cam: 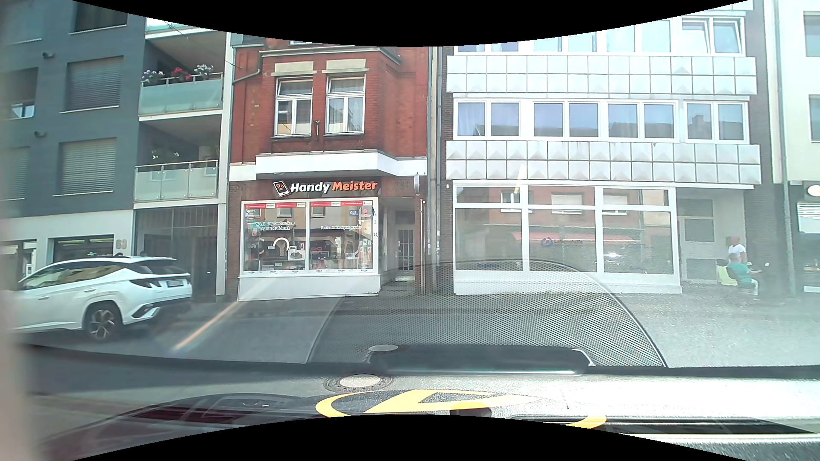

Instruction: Follow the waypoints while adhering to traffic rules and regulations

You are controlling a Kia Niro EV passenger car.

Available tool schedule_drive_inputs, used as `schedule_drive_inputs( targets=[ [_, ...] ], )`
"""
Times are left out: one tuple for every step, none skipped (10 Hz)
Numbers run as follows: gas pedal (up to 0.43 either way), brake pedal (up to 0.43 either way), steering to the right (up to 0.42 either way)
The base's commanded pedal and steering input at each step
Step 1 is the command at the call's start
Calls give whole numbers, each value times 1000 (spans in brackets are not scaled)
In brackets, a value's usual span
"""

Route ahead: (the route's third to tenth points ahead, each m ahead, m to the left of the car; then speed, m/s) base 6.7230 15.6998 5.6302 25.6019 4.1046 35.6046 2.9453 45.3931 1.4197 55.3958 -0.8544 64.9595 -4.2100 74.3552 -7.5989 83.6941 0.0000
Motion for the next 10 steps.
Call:
schedule_drive_inputs(
  targets=[
    [0,195,-13],
    [0,195,-13],
    [0,195,-12],
    [0,195,-13],
    [0,195,-13],
    [0,195,-13],
    [0,195,-13],
    [0,195,-13],
    [0,201,-13],
    [0,195,-13]
  ],
)
